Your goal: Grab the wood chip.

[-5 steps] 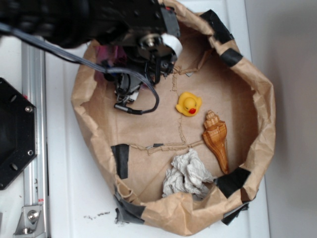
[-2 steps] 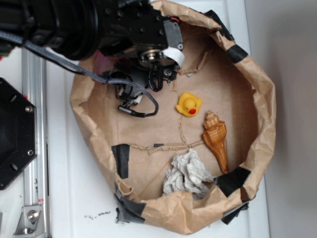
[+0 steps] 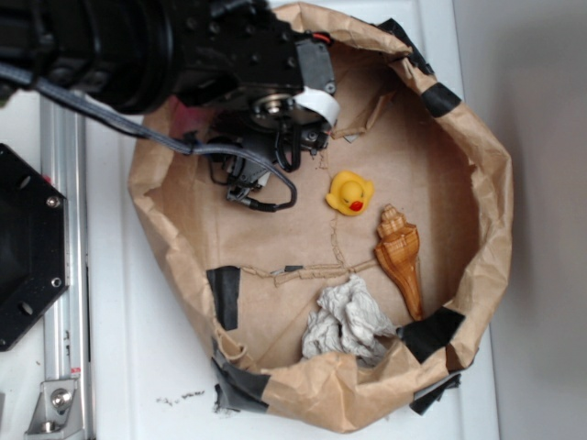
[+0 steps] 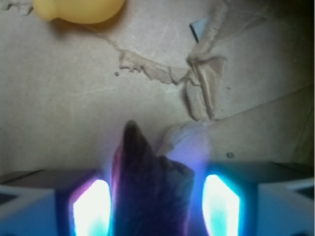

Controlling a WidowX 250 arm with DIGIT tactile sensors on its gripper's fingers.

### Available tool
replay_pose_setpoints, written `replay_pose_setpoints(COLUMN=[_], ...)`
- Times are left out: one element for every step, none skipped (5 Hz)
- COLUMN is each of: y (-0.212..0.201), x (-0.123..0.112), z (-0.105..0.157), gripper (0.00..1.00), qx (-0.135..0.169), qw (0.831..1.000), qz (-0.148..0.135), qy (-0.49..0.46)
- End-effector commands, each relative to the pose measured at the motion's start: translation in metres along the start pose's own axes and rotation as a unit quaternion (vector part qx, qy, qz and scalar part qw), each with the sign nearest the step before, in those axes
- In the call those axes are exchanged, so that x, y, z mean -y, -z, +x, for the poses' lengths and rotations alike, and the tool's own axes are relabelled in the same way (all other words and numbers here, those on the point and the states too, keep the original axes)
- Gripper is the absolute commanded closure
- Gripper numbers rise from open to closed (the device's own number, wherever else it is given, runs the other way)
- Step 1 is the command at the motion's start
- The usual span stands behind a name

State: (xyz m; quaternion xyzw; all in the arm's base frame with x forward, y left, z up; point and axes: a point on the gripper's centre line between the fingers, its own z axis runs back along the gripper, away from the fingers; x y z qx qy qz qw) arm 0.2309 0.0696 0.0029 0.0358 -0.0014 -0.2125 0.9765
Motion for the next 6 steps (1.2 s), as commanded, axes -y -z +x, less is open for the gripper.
replay_pose_setpoints(y=[-0.002,-0.054,-0.106,-0.159,-0.18,-0.176], x=[0.009,0.023,0.033,0.04,0.039,0.037], z=[0.005,0.017,0.038,0.046,0.045,0.045], gripper=[1.0,1.0,1.0,1.0,1.0,1.0], qx=[0.005,0.059,0.086,0.109,0.113,0.108], qw=[1.0,0.998,0.995,0.982,0.972,0.971], qz=[0.001,0.004,0.012,-0.031,-0.034,-0.022], qy=[-0.002,-0.011,-0.046,-0.152,-0.202,-0.211])
